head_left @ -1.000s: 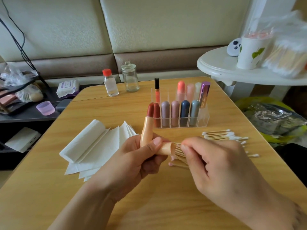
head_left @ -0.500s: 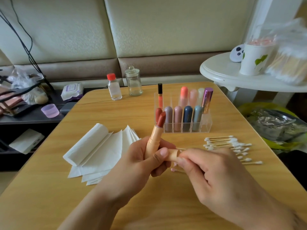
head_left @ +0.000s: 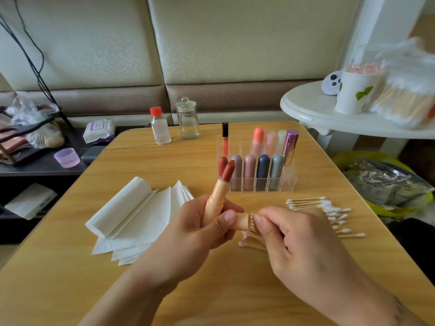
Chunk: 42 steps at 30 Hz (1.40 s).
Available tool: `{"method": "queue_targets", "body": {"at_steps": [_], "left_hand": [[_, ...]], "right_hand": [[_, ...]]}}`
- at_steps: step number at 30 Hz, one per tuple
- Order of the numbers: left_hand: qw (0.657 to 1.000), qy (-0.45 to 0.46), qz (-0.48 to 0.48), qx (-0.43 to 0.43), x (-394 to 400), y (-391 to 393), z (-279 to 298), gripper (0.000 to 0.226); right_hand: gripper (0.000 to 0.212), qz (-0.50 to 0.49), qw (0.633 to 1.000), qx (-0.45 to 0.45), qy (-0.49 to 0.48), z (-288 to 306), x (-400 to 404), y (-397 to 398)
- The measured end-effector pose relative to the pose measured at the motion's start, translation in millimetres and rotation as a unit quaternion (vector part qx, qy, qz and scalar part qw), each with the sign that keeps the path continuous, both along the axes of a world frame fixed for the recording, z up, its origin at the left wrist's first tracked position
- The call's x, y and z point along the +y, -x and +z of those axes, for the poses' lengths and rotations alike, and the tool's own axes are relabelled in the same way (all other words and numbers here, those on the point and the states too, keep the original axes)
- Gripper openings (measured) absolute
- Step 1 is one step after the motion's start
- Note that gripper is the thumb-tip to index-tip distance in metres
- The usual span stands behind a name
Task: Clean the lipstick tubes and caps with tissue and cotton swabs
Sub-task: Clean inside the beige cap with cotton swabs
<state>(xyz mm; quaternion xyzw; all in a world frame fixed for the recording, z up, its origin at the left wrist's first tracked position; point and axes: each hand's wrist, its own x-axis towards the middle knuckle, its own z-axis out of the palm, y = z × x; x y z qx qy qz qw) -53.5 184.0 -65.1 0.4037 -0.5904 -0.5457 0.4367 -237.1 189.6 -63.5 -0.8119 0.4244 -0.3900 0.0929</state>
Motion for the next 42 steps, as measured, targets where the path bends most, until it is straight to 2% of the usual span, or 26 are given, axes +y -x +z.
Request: {"method": "queue_targets", "body": {"at_steps": [2,7,12,14,17,21,24,27,29,32,35,38,42], "left_hand": [[1.0,0.008,0.004,-0.012,0.1,-0.3,0.6,0.028],[1.0,0.0,0.007,-0.013,-1.1,-0.9,1.2,0.03],[1.0,-0.017,0.012,0.016,-1.3,-3.8,1.6,0.025],[1.0,-0.007,0.005,0.009,-0.6,-4.2,2.1,0.026],[1.0,0.017,-0.007,-0.008,0.5,-2.7,4.4,0.03],[1.0,0.015,0.001,-0.015,-0.6,-3.7,3.7,0.027],[1.0,0.008,0.009,-0.004,-0.1,-4.8,2.2,0.022],[1.0,0.019,-0.008,-0.003,0.1,-4.0,0.7,0.024],[0.998,0.043,-0.015,-0.036,-1.4,-4.0,-1.3,0.024],[0.996,0.057,-0.022,-0.062,-2.4,-4.3,-1.6,0.021],[0.998,0.041,-0.02,-0.032,-1.7,-5.1,-1.0,0.024],[0.999,0.007,-0.029,0.022,-2.2,-6.5,-4.4,0.022],[0.988,-0.048,-0.055,0.137,-3.5,-7.2,-4.9,0.017]], "right_hand": [[0.027,0.018,1.0,0.01,-0.015,-2.1,2.4,-0.3],[0.033,-0.001,0.999,-0.05,0.015,2.6,0.2,-1.5],[0.029,0.022,0.999,-0.004,-0.026,-3.7,2.8,-1.4],[0.03,0.049,0.998,-0.033,-0.037,-2.7,2.8,-1.7],[0.03,0.032,0.993,-0.103,-0.035,-1.1,-0.1,1.4],[0.029,-0.005,0.998,-0.053,-0.019,-3.8,-1.2,1.5],[0.028,0.026,0.999,-0.02,-0.029,-5.4,3.1,-0.5],[0.031,0.067,0.994,-0.069,-0.058,-2.6,4.4,-0.3],[0.031,0.045,0.991,-0.114,-0.045,0.0,2.2,1.8],[0.031,-0.017,0.997,-0.081,-0.003,0.4,-0.5,1.7],[0.026,-0.027,0.999,-0.034,0.01,-1.4,2.0,2.3],[0.024,0.019,1.0,0.001,0.023,-1.3,6.8,0.4],[0.026,0.062,0.995,-0.072,0.018,4.8,7.7,3.0]]}}
